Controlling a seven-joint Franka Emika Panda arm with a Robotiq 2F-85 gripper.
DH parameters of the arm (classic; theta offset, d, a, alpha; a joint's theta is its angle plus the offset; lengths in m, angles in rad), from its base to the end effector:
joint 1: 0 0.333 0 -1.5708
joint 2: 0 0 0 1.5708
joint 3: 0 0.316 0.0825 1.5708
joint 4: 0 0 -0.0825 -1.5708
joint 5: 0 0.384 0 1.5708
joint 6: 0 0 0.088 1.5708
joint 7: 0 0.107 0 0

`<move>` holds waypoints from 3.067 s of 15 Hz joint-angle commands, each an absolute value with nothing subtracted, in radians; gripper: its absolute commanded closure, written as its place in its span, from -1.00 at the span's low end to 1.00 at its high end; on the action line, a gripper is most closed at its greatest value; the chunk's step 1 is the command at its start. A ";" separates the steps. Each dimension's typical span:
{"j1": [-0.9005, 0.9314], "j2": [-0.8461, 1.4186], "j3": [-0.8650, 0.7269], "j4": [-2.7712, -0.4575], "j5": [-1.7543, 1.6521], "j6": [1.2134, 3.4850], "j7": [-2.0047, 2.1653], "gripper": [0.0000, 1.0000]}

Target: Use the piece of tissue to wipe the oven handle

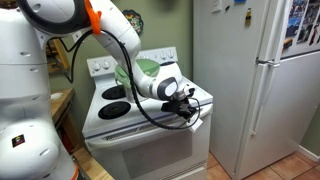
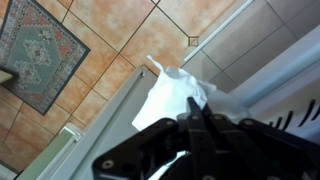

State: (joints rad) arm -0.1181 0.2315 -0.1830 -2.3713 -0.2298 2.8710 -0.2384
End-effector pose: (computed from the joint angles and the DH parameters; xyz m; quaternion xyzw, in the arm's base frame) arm 0.5124 -0.1465 0.2553 0.9858 0.0796 0.1103 0.0985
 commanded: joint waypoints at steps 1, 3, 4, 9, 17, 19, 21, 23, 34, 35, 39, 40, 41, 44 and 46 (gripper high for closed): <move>-0.085 0.228 -0.251 -2.354 -0.339 2.929 -0.106 0.94; -0.084 0.212 -0.260 -2.351 -0.346 2.956 -0.073 0.94; -0.088 0.206 -0.257 -2.350 -0.335 2.970 -0.069 0.94; -0.132 0.191 -0.158 -2.356 -0.174 3.051 -0.112 0.94; -0.259 0.149 0.051 -2.374 0.055 2.984 -0.270 0.94; -0.266 0.104 0.040 -2.395 0.039 2.917 -0.304 0.94; -0.276 0.060 0.036 -2.416 0.043 2.845 -0.354 0.94; -0.288 0.021 0.056 -2.434 0.107 2.775 -0.457 0.94; -0.099 -0.169 -0.066 -2.521 0.289 2.377 -0.797 0.96; -0.083 -0.179 -0.067 -2.529 0.292 2.350 -0.809 0.96; -0.030 -0.213 -0.069 -2.547 0.293 2.264 -0.846 0.96; -0.024 -0.216 -0.069 -2.554 0.284 2.275 -0.847 0.96; -0.020 -0.215 -0.069 -2.558 0.274 2.311 -0.844 0.96; -0.020 -0.177 -0.072 -2.550 0.266 2.483 -0.818 0.96; -0.024 -0.139 -0.080 -2.538 0.258 2.590 -0.804 0.96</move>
State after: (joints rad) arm -0.0342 -0.1756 -0.0555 -2.5321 0.2694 2.4606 -0.8155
